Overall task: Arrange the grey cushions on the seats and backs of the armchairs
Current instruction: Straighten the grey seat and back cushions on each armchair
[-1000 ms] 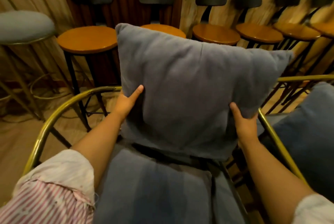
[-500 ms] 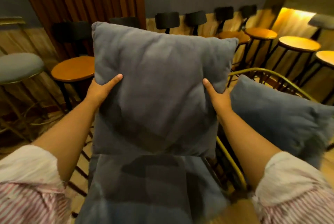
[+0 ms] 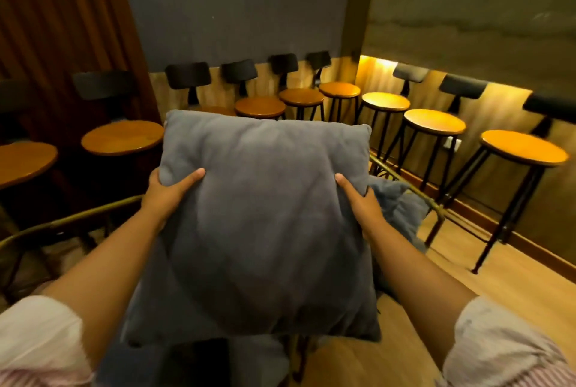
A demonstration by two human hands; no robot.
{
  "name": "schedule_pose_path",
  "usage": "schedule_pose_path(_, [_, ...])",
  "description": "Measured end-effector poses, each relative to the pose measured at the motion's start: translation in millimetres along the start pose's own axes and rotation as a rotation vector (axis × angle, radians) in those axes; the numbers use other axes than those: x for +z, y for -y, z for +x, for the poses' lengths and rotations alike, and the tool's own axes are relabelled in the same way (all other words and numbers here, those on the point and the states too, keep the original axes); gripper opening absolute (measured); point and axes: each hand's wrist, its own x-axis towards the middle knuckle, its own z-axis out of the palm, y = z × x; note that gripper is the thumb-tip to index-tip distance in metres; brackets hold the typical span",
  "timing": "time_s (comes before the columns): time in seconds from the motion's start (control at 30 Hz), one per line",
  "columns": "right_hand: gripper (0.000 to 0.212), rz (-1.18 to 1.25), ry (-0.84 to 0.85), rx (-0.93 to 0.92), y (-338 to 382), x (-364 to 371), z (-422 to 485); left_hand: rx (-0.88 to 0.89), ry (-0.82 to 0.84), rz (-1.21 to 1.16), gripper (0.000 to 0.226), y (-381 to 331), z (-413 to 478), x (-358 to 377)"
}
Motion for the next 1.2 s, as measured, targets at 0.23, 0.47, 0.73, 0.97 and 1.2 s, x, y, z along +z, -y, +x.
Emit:
schedule_pose_path(0.23, [0.089,-0.046,-0.039,0.04,6.2,-109.9,62.5,-0.025,0.086,-0.028,0.111,-28.5,-17.4,121.8])
schedule_pose_path(0.47, [0.095,-0.041,-0.065,0.019,18.3,-148.5,157.4,-0.006,0.112,0.013,0.108,-76.0,39.0,217.4])
schedule_pose_path(0.73, [0.097,-0.089,-0.077,0.088,32.3,-164.4,293.5,-0.064,0.171,0.037,0.1,-109.5,130.6,326.3])
schedule_pose_path(0.97, [0.104,-0.114,-0.014,0.209,46.9,-169.2,412.4,-0.14,0.153,0.165,0.103,-142.4,193.8,393.6])
schedule_pose_path(1.2, [0.094,-0.161,0.122,0.126,35.2,-147.7,532.0,-0.076,0.191,0.406,0.121,-122.2,225.0,476.8])
